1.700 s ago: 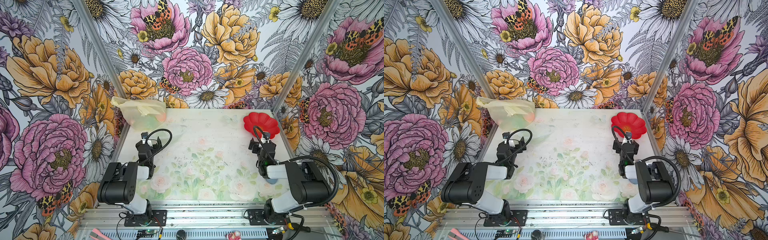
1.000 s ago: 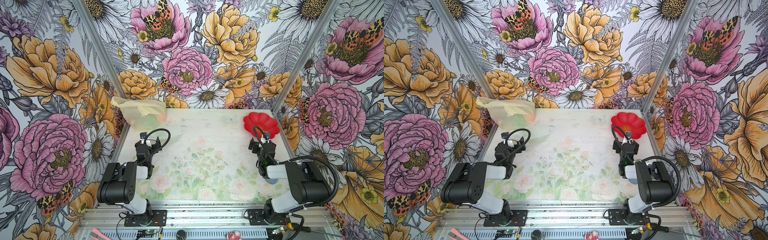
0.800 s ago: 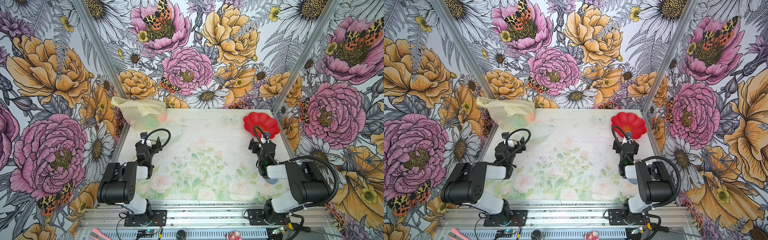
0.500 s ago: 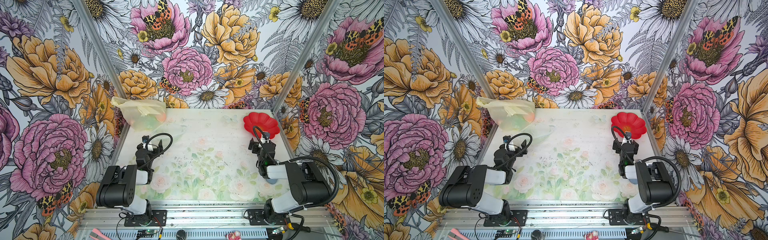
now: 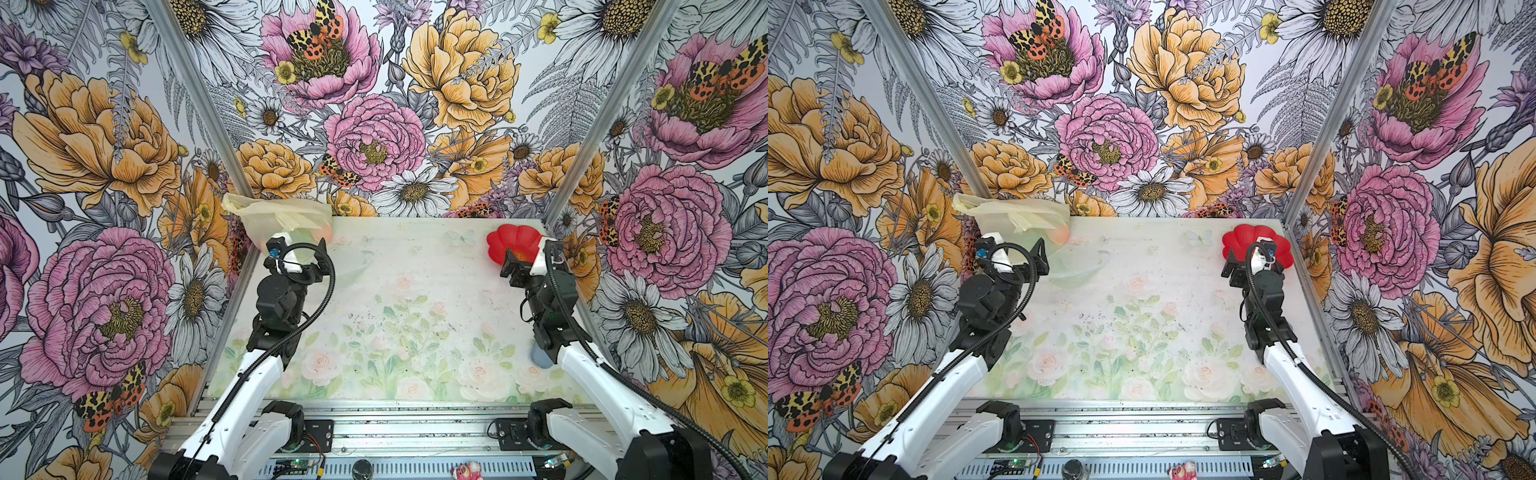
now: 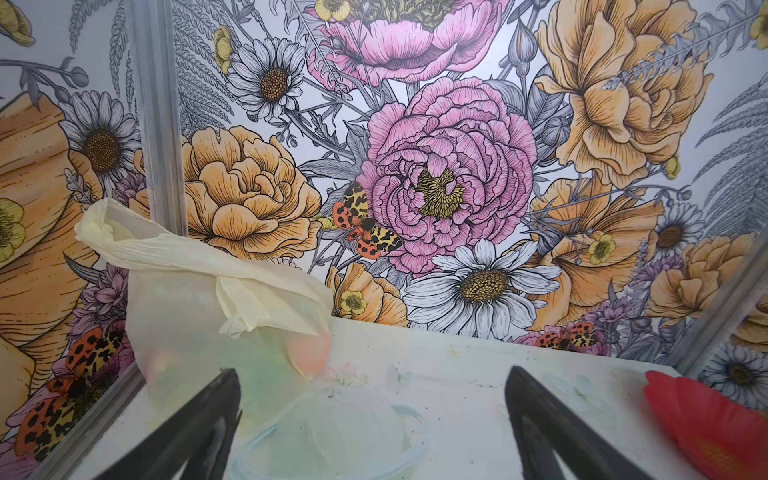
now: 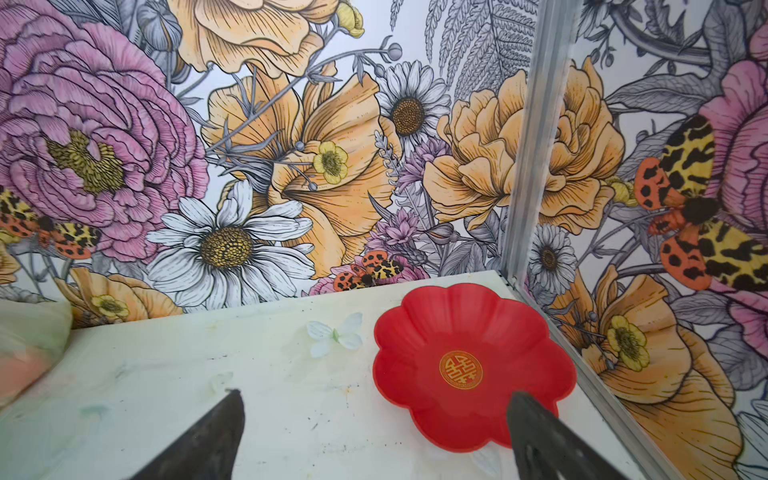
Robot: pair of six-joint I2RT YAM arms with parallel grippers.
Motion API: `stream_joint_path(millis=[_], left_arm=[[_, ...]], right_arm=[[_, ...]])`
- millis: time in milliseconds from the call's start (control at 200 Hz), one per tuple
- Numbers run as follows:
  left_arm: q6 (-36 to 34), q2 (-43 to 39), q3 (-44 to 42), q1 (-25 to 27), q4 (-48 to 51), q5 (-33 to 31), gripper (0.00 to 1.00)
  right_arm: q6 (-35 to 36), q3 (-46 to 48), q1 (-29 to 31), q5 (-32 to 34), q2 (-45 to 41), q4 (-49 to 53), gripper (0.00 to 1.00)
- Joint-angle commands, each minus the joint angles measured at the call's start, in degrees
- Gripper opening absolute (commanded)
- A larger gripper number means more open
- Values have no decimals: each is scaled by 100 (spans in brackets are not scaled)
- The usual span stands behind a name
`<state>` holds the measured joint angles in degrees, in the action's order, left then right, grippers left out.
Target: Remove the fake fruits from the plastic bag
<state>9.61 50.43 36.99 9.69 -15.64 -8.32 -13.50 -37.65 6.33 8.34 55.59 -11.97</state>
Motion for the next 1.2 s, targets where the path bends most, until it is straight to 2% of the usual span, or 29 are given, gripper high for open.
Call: stream_joint_path(millis=[0,55,105,170,220,275,335,395,445,505,616,836,961,1196], left_arm=[[1420,-231,175,-298,1433,211,99],[2323,-367,124,-509,1849,-27,99],[2515,-477,-71,-828,1620,448,99],[2743,-488,-405,-1150,1045,938,99],[2884,-348,-491,-1257,845,1032,99],[2969,-34,-338,-1215,1005,883,99],[2715,386,-110,-1032,975,731,99],[2490,737,62,-672,874,-27,99],[2272,1046,80,-380,403,-815,99],[2206,1576,107,-246,-312,-1201,99],[2531,2852,490,-303,-1440,-1198,99],[2837,4853,1652,-649,-2606,-1407,99],[3064,5335,2219,-933,-2521,-1468,99],[3322,6438,3477,-1374,-1779,-905,99]], right_arm=[[-706,-528,-245,-936,-182,1485,99],[-1325,-502,-499,-1229,-331,1604,100],[-1794,-347,-674,-1362,-517,1446,99],[-1898,-270,-812,-1693,-662,1279,100],[-1828,-319,-826,-1920,-644,1276,100],[-1759,-365,-826,-2247,-574,1276,99],[-1746,-392,-818,-2475,-489,1282,99],[-1740,-368,-817,-2590,-426,1276,99],[-1747,-331,-800,-2621,-402,1276,99],[-1761,-300,-770,-2659,-375,1277,99],[-1773,-257,-708,-2735,-370,1269,100],[-1812,-23,-694,-2910,-547,1285,99],[-1866,191,-694,-2983,-662,1293,99],[-1944,341,-690,-3039,-733,1326,100]])
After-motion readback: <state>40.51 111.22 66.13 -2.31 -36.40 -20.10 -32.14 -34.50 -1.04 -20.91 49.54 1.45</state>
